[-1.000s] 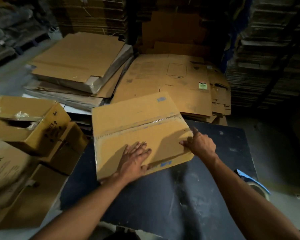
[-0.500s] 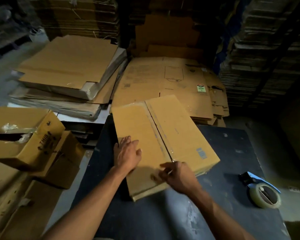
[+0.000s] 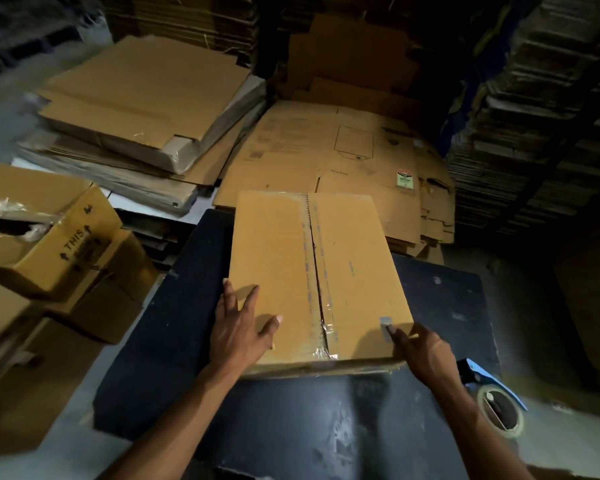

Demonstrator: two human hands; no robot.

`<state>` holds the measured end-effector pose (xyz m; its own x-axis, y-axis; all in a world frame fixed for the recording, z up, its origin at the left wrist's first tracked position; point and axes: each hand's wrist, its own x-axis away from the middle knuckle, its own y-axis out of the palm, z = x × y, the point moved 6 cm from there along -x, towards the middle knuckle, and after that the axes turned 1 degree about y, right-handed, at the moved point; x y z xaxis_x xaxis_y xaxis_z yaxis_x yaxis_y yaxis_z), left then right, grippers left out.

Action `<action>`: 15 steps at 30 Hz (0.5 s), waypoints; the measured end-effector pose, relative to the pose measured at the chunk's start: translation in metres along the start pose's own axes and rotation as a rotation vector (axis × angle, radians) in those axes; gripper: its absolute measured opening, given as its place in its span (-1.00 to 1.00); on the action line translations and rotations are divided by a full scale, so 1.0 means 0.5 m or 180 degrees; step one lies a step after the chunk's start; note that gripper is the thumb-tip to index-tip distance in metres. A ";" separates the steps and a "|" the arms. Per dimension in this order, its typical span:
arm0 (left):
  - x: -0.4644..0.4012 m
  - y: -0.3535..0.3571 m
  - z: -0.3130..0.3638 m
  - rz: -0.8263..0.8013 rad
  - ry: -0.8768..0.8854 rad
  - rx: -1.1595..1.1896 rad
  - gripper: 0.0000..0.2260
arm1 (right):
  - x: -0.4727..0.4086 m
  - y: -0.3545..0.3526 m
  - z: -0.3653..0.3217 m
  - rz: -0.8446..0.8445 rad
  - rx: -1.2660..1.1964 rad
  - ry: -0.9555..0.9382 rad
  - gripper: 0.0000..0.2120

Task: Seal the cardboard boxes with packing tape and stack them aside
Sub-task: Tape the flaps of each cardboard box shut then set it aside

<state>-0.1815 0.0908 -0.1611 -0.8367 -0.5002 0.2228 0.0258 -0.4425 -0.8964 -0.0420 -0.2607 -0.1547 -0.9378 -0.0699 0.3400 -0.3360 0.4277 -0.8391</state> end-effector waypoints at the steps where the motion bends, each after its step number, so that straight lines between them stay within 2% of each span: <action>1: 0.010 0.005 0.021 0.0107 0.0089 -0.0230 -0.18 | 0.012 -0.014 0.020 0.0051 -0.0041 -0.0073 -0.44; 3: 0.040 0.017 0.070 0.0452 0.0359 -0.0635 -0.18 | 0.028 -0.038 0.046 0.0016 -0.0287 -0.0278 -0.48; 6: 0.104 0.078 0.190 0.0649 0.1039 -0.0563 -0.23 | 0.016 -0.078 0.140 0.0201 -0.0556 -0.0219 -0.58; 8: 0.136 0.128 0.274 0.0636 0.1395 -0.0629 -0.24 | -0.021 -0.101 0.232 0.0265 -0.0319 -0.0100 -0.61; 12: 0.168 0.224 0.361 0.0598 0.1621 -0.0942 -0.22 | -0.097 -0.099 0.402 -0.0534 0.0718 0.0136 -0.27; 15: 0.165 0.244 0.369 0.0668 0.1585 -0.1110 -0.26 | -0.130 -0.082 0.470 -0.0694 0.1118 0.0014 -0.35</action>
<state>-0.1462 -0.1417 -0.1813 -0.9892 -0.1073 -0.1002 0.1073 -0.0628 -0.9922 0.0121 -0.4852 -0.2420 -0.8413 -0.1205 0.5270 -0.5367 0.0697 -0.8409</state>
